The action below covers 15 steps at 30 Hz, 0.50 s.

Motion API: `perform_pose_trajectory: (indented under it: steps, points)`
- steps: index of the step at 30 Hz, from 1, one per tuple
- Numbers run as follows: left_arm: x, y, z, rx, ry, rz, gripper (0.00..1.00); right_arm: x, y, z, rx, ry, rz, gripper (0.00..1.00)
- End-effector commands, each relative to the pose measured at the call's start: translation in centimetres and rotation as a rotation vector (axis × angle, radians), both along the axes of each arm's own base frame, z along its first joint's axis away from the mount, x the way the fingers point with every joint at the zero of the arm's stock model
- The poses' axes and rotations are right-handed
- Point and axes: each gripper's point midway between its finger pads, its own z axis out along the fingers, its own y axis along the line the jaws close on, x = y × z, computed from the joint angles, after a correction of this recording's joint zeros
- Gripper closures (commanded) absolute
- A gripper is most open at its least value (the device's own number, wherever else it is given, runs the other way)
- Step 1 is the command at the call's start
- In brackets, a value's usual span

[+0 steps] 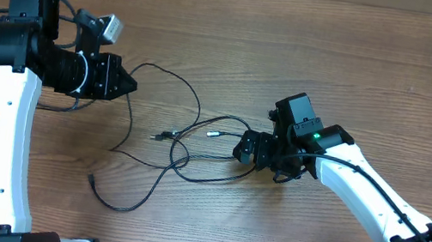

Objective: Untangle cables

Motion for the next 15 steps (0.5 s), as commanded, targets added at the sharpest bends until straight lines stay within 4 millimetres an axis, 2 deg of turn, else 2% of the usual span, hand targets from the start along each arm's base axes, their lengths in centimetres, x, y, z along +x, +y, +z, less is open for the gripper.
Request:
perform_pose_trajectory:
  steps: [1, 15]
  points:
    - [-0.7, 0.5, -2.0, 0.06, 0.078, 0.044, 0.96, 0.0, 0.0, -0.3, -0.007, 0.0, 0.001, 0.0]
    - [-2.8, -0.2, -10.7, 0.033, 0.257, 0.059, 0.96, 0.3, 0.1, -0.2, -0.001, -0.013, 0.001, 0.0]
